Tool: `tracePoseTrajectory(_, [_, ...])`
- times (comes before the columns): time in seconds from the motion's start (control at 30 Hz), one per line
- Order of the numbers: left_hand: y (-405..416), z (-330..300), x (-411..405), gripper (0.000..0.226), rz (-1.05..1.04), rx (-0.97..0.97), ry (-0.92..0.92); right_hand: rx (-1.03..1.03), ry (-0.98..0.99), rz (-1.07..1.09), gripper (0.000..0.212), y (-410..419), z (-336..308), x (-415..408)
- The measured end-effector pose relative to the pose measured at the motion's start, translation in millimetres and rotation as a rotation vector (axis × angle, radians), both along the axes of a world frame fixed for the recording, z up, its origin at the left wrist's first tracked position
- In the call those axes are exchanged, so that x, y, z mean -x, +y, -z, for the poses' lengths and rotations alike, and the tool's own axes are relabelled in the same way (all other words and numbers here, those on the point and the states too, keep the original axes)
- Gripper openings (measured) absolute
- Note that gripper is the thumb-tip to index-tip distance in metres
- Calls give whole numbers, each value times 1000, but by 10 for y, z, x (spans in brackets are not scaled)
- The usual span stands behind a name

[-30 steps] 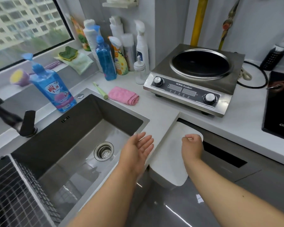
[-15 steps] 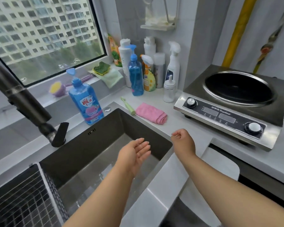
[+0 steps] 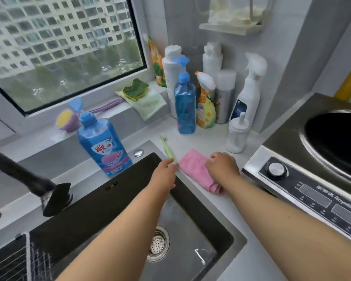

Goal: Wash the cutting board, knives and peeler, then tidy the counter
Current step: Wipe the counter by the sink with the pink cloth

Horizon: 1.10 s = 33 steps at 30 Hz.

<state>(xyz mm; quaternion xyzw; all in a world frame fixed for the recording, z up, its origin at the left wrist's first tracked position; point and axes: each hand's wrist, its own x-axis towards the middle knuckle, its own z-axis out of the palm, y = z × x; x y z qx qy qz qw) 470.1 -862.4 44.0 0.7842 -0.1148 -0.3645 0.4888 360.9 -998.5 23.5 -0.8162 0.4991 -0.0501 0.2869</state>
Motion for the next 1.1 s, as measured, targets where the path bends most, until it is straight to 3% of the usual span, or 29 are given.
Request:
tracePoseTrajectory(0.1, [-191, 112, -171, 40, 81, -118, -138, 55, 139, -45, 39, -131, 79, -140])
tracePoseTrajectory(0.27, [-396, 227, -324, 41, 275, -299, -358, 40, -17, -73, 26, -206, 14, -203])
tracePoseTrajectory(0.43, [-387, 266, -348, 11, 198, -300, -417, -176, 45, -97, 29, -291, -44, -229])
tracePoseTrajectory(0.5, [-327, 287, -338, 5, 127, -208, -344, -366, -76, -4, 32, -290, -41, -198])
tracePoseTrajectory(0.57, [-258, 294, -325, 12, 69, -90, -253, -570, -315, 140, 25, -261, -60, -150])
tracePoseTrajectory(0.67, [-170, 262, -305, 11, -15, 44, -177, -643, -529, 231, 14, -182, -210, -71])
tracePoseTrajectory(0.77, [-93, 223, -255, 11, -80, 119, -150, -486, -606, 243, 15, -130, -437, -5])
tracePoseTrajectory(0.9, [6, 203, -214, 9, -165, 164, -69, -10, -608, 146, 9, -28, -751, 34])
tracePoseTrajectory(0.97, [58, 183, -208, 3, -198, 208, -19, 109, -569, 50, 9, 85, -819, -17])
tracePoseTrajectory(1.03, [115, 159, -197, 5, -219, 252, 9, 82, -435, -130, 21, 240, -736, -96])
tracePoseTrajectory(1.1, [171, 131, -185, 8, -241, 287, 15, 129, -146, -310, 34, 344, -451, -175])
